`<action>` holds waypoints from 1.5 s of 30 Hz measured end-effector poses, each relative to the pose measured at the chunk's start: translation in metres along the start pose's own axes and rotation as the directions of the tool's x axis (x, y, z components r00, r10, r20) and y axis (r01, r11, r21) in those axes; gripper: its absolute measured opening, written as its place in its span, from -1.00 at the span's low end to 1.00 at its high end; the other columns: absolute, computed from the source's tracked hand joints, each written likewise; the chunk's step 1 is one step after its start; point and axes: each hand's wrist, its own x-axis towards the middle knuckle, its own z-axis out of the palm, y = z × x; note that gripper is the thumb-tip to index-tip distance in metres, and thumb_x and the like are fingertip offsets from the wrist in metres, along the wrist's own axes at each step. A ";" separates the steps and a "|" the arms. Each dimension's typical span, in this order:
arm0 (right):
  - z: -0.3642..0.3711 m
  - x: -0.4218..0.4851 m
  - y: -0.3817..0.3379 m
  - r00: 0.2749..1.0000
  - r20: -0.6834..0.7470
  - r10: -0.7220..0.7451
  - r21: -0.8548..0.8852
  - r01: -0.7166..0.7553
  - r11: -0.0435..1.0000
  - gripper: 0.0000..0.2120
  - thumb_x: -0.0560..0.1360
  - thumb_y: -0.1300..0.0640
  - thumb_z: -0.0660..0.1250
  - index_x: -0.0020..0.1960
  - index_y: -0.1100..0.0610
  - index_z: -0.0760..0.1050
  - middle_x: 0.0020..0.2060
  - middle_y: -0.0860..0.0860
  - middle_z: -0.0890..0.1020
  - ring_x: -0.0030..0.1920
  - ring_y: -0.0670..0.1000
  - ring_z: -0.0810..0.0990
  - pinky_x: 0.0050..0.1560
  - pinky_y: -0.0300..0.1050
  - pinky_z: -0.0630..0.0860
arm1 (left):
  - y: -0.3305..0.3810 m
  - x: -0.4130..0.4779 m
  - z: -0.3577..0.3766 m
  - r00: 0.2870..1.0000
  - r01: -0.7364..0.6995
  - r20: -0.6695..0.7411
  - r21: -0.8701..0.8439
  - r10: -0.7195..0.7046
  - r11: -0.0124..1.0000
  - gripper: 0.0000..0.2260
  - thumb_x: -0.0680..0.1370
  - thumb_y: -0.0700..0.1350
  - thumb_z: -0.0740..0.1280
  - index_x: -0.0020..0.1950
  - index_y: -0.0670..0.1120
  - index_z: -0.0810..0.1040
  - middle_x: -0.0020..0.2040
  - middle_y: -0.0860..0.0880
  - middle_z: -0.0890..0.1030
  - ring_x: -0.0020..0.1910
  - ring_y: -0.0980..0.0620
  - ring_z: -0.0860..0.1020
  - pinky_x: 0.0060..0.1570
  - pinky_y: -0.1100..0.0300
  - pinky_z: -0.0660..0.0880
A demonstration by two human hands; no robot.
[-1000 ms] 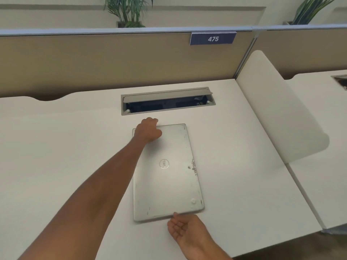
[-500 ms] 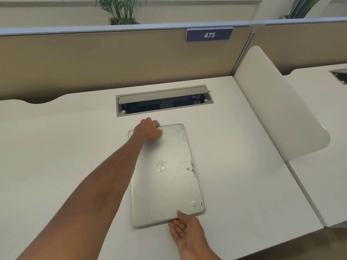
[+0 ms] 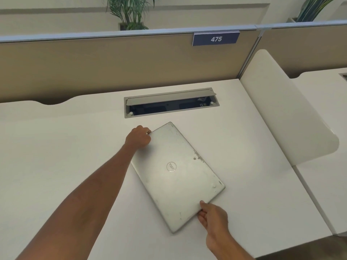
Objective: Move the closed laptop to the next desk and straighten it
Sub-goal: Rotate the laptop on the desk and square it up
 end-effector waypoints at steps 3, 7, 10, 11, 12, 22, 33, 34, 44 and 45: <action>-0.007 0.013 -0.018 0.999 0.004 -0.047 -0.014 0.047 0.999 -0.95 0.57 0.34 0.44 0.03 0.29 0.65 0.03 0.22 0.75 0.00 0.18 0.73 0.16 0.07 0.66 | -0.011 -0.012 0.002 0.999 0.018 -0.027 -0.085 -0.021 0.996 -0.59 0.63 -0.29 0.19 0.38 -0.15 0.69 0.40 -0.19 0.59 0.44 -0.23 0.55 0.41 -0.01 0.49; -0.013 0.034 -0.040 0.994 0.012 -0.106 -0.092 0.107 0.990 -0.94 0.55 0.36 0.46 0.02 0.31 0.66 0.04 0.27 0.76 0.12 0.28 0.74 0.22 0.19 0.67 | -0.025 -0.033 0.002 0.997 0.060 -0.037 -0.201 -0.069 0.978 -0.63 0.61 -0.31 0.19 0.26 -0.20 0.74 0.35 -0.15 0.69 0.39 -0.19 0.59 0.39 0.00 0.52; -0.015 0.050 -0.058 0.987 0.005 -0.158 -0.194 0.156 0.968 -0.95 0.52 0.35 0.49 -0.03 0.32 0.66 0.08 0.37 0.73 -0.02 0.22 0.70 0.26 0.30 0.64 | -0.035 -0.052 0.004 0.994 0.095 -0.030 -0.262 -0.106 0.960 -0.65 0.61 -0.31 0.19 0.20 -0.25 0.74 0.30 -0.17 0.71 0.36 -0.21 0.60 0.39 -0.04 0.54; -0.015 0.055 -0.064 0.985 0.002 -0.175 -0.227 0.171 0.959 -0.93 0.51 0.34 0.50 -0.04 0.34 0.65 0.08 0.37 0.73 -0.05 0.20 0.68 0.24 0.29 0.63 | -0.038 -0.059 0.006 0.991 0.113 -0.032 -0.288 -0.127 0.951 -0.66 0.60 -0.32 0.19 0.18 -0.26 0.73 0.28 -0.18 0.71 0.34 -0.22 0.61 0.37 -0.04 0.55; -0.015 0.061 -0.071 0.981 -0.003 -0.192 -0.263 0.185 0.947 -0.87 0.50 0.32 0.52 -0.03 0.39 0.64 0.05 0.36 0.73 -0.07 0.19 0.66 0.20 0.26 0.64 | -0.041 -0.067 0.009 0.987 0.136 -0.034 -0.314 -0.154 0.939 -0.67 0.59 -0.32 0.19 0.15 -0.28 0.73 0.25 -0.20 0.71 0.32 -0.24 0.61 0.32 -0.02 0.56; 0.013 0.078 -0.129 0.942 0.069 -0.330 -0.465 0.323 0.824 -0.75 0.45 0.19 0.57 -0.29 0.13 0.53 -0.21 0.05 0.57 -0.08 0.15 0.52 -0.03 0.01 0.44 | -0.049 -0.132 0.041 0.942 0.264 -0.069 -0.455 -0.329 0.850 -0.85 0.47 -0.33 0.18 -0.25 -0.11 0.37 -0.22 -0.14 0.40 -0.18 -0.11 0.27 -0.19 0.04 0.19; 0.031 0.075 -0.150 0.914 0.135 -0.382 -0.550 0.390 0.738 -0.85 0.49 0.16 0.53 -0.13 0.18 0.58 0.05 0.12 0.63 0.11 0.18 0.56 0.09 -0.02 0.46 | -0.053 -0.155 0.055 0.930 0.268 -0.055 -0.573 -0.363 0.774 -0.95 0.32 -0.18 0.15 -0.26 -0.07 0.37 -0.20 -0.06 0.42 -0.21 -0.11 0.28 -0.22 0.07 0.19; 0.031 0.075 -0.150 0.914 0.135 -0.382 -0.553 0.390 0.736 -0.85 0.49 0.15 0.53 -0.11 0.18 0.59 0.07 0.12 0.62 0.12 0.18 0.56 0.10 -0.02 0.47 | -0.054 -0.155 0.056 0.933 0.257 -0.061 -0.580 -0.356 0.773 -0.89 0.26 -0.17 0.10 -0.26 -0.07 0.35 -0.20 -0.06 0.40 -0.20 -0.10 0.26 -0.21 0.06 0.17; 0.027 0.089 -0.151 0.891 0.195 -0.409 -0.587 0.441 0.679 -0.61 0.48 0.18 0.51 -0.35 0.11 0.33 -0.32 0.05 0.41 -0.17 0.13 0.37 -0.15 -0.04 0.27 | -0.062 -0.163 0.067 0.937 0.218 -0.102 -0.576 -0.333 0.788 -0.69 0.24 -0.16 0.06 -0.17 -0.30 0.45 -0.25 -0.06 0.37 -0.22 -0.07 0.26 -0.23 0.08 0.15; 0.025 0.090 -0.150 0.885 0.215 -0.414 -0.588 0.455 0.668 -0.57 0.48 0.19 0.50 -0.36 0.09 0.27 -0.34 0.05 0.35 -0.18 0.12 0.32 -0.16 -0.03 0.21 | -0.064 -0.164 0.068 0.941 0.206 -0.108 -0.570 -0.320 0.796 -0.67 0.25 -0.16 0.06 -0.15 -0.31 0.46 -0.25 -0.07 0.36 -0.23 -0.07 0.25 -0.23 0.08 0.15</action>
